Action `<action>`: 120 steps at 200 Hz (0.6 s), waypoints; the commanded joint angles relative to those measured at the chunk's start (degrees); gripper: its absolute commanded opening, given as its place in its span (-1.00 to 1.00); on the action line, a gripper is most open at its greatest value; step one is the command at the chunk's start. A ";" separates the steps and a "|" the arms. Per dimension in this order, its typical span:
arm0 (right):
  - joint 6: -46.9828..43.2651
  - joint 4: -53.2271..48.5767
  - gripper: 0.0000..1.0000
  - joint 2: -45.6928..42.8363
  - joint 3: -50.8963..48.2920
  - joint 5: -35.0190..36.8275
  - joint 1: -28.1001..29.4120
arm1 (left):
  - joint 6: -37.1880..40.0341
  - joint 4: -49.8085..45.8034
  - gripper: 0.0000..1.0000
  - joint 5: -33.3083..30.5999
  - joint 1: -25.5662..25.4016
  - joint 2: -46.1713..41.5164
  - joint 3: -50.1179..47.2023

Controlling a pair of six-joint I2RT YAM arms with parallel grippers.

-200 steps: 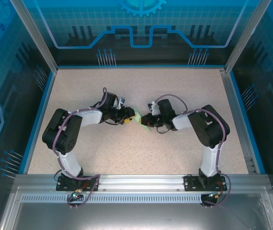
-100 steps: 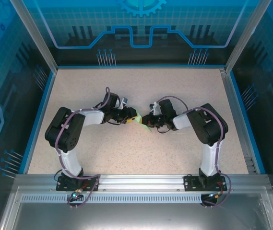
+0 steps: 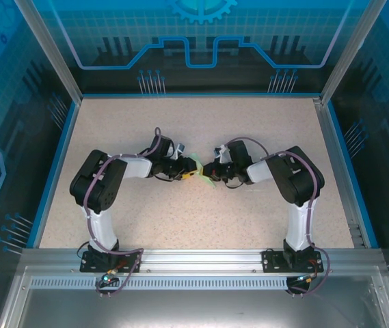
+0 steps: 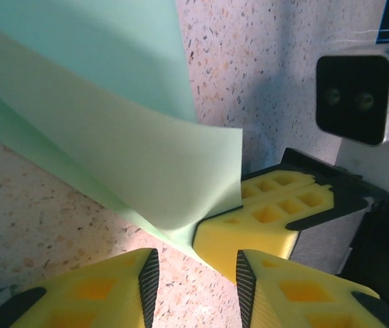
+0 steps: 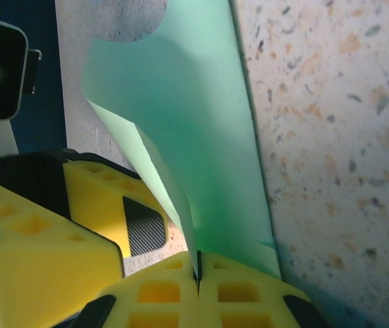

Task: Fold a paper plane with a square sheet of paper (pick it up from the middle)
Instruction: Fold the wing for the fifth time at the center of the table.

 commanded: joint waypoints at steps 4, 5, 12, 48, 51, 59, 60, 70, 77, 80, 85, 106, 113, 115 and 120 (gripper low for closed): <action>0.61 -2.94 -1.00 1.70 1.52 -0.95 -1.26 | 1.98 1.47 -0.25 2.21 -0.53 0.98 2.36; 0.62 -2.98 -1.00 1.76 1.53 -0.98 -1.26 | 1.96 1.52 -0.25 2.26 -0.53 0.98 2.36; 0.64 -3.02 -1.00 1.94 1.62 -0.98 -1.26 | 2.02 1.77 -0.25 2.31 -0.54 0.98 2.36; 0.77 -3.85 -1.00 2.54 2.14 -1.39 -1.35 | 2.20 2.13 -0.26 1.98 -0.62 0.81 2.33; 0.73 -3.85 -1.00 2.53 2.15 -1.49 -1.35 | 2.23 2.03 -0.26 1.89 -0.63 0.87 2.36; 0.70 -4.01 -1.00 2.64 2.28 -1.58 -1.37 | 2.23 1.97 -0.27 1.65 -0.63 1.09 2.43; 0.66 -4.04 -1.00 2.67 2.30 -1.56 -1.36 | 2.26 2.00 -0.27 1.67 -0.63 1.13 2.44; 0.62 -4.28 -1.00 2.86 2.40 -1.63 -1.35 | 2.12 1.93 -0.27 1.60 -0.58 1.54 2.74; 0.62 -4.41 -1.00 2.88 2.39 -1.72 -1.35 | 2.11 2.10 -0.28 1.60 -0.63 1.92 3.03; 0.54 -4.48 -1.00 2.93 2.48 -1.68 -1.35 | 1.99 2.08 -0.28 1.60 -0.67 2.05 3.13; 0.44 -4.66 -1.00 2.98 2.50 -1.67 -1.35 | 1.99 2.18 -0.28 1.60 -0.61 2.24 3.23; 0.05 -5.64 -1.00 3.23 2.84 -1.71 -1.43 | 1.99 2.21 -0.30 1.04 -0.65 2.65 3.83; 0.02 -5.76 -1.00 3.43 2.84 -1.64 -1.45 | 2.12 2.13 -0.31 0.87 -0.63 2.87 4.07; 0.05 -5.87 -1.00 3.46 2.78 -1.70 -1.51 | 2.05 2.07 -0.32 0.83 -0.67 2.95 4.11; 0.03 -5.85 -1.00 3.49 2.88 -1.71 -1.52 | 2.11 1.97 -0.32 0.65 -0.69 3.05 4.20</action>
